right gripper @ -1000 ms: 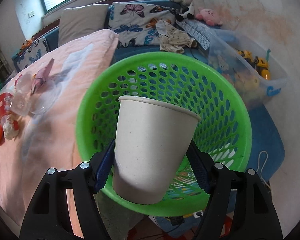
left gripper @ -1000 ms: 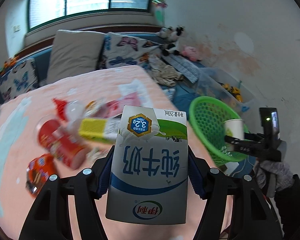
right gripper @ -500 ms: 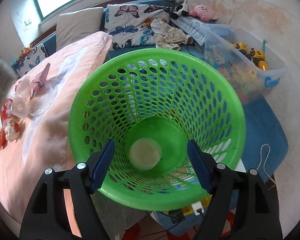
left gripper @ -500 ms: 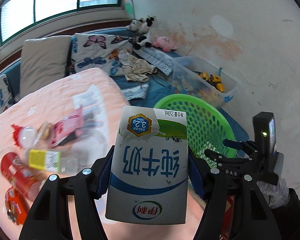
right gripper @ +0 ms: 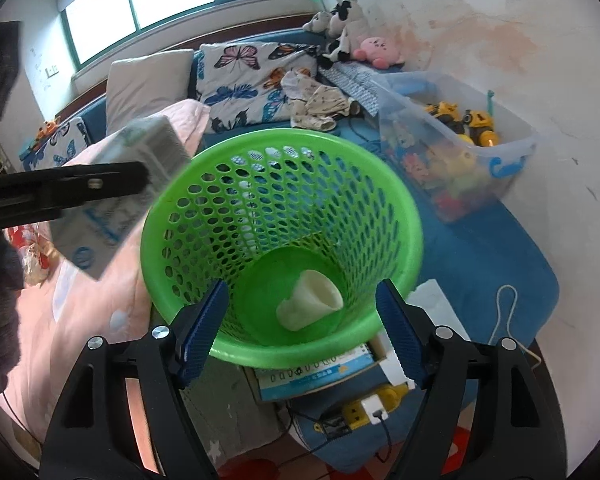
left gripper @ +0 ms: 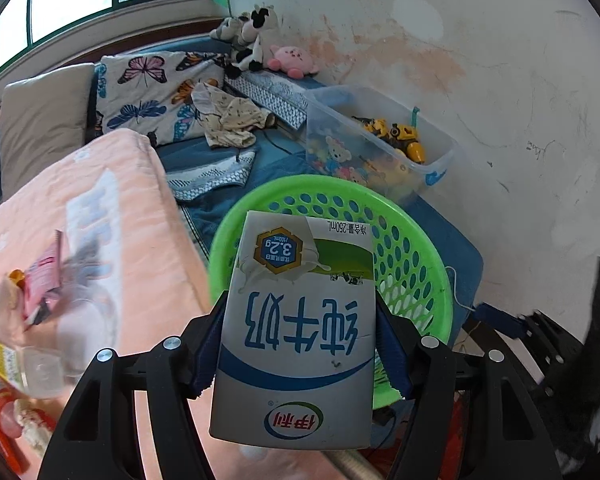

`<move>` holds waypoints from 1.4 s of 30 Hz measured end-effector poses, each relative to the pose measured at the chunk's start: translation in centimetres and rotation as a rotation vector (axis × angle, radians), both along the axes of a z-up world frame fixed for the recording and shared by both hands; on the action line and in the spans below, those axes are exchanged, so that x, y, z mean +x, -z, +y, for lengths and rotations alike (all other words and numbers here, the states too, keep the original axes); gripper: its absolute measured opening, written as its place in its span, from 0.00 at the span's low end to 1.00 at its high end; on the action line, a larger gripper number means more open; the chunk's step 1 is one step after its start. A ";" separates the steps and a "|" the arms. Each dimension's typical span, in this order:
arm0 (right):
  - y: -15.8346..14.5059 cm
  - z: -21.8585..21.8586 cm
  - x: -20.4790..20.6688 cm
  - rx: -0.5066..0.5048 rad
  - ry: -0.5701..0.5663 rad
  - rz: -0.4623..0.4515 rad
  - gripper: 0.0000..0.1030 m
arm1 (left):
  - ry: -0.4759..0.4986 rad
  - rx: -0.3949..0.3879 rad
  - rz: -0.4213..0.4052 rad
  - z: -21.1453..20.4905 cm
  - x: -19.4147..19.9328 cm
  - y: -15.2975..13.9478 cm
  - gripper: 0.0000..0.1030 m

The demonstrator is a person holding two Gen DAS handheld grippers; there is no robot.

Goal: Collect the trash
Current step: 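Release the paper cup into the basket while the left tool drops the milk carton in, then grasp the crumpled tissue with the right tool while the left tool grasps the wafer wrapper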

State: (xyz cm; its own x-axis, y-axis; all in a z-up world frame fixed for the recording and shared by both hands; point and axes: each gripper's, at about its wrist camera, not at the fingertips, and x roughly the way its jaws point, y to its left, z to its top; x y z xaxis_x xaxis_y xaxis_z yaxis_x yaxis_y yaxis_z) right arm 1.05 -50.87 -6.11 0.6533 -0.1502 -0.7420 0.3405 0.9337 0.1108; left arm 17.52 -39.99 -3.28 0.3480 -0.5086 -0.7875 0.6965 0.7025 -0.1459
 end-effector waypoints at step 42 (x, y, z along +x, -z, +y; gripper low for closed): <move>-4.6 16.2 4.2 -0.023 -0.307 -0.110 0.82 | -0.437 0.036 -0.162 27.7 -0.3 -3.5 0.85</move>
